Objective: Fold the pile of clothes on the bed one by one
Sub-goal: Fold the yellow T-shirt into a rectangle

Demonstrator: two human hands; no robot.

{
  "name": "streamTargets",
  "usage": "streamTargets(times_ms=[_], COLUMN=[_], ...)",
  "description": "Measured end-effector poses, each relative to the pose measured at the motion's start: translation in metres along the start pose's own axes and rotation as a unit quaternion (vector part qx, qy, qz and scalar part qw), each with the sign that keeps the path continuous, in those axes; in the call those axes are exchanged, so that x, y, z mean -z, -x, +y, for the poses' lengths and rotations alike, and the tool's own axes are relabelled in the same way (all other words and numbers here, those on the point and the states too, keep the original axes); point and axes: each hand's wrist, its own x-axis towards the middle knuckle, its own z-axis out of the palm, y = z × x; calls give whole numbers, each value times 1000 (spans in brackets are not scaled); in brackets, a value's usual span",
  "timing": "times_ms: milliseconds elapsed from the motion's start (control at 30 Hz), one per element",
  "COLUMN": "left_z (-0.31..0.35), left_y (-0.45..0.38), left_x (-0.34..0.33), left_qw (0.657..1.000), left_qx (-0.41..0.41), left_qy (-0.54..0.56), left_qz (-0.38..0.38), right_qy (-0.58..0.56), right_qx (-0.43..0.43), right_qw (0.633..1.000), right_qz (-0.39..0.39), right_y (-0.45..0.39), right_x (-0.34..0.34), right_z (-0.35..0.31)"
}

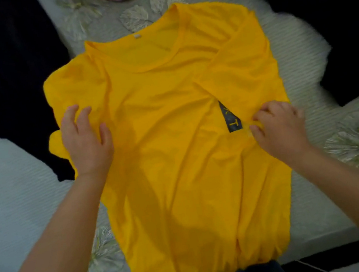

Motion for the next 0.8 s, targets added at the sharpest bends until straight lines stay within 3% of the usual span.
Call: streamTargets(times_ms=[67, 133, 167, 267, 467, 600, 667, 800], left_z=[-18, -35, -43, -59, -64, -71, -79, -85], left_y=[0, -4, -6, -13, -19, -9, -6, -6], left_x=[7, 9, 8, 11, 12, 18, 22, 33], left_qw=[986, 951, 944, 936, 941, 957, 959, 971], left_qx=[159, 292, 313, 319, 262, 220, 187, 129], left_qy=[47, 95, 104, 141, 118, 70, 112, 103], left_qz=[35, 25, 6, -53, -178, -175, -180, -175], right_qy=[23, 14, 2, -48, -42, -4, -13, -1], right_qx=[-21, -2, 15, 96, 116, 111, 106, 97], right_qw=[998, 1000, 999, 991, 991, 994, 994, 995], right_qz=[-47, -1, 35, 84, -53, -14, 16, 7], right_y=[1, -1, -2, -9, -34, -32, -31, -34], right_x=[2, 10, 13, 13, -40, -68, -71, -70], right_z=[-5, -17, -28, -74, -152, -157, -158, -160])
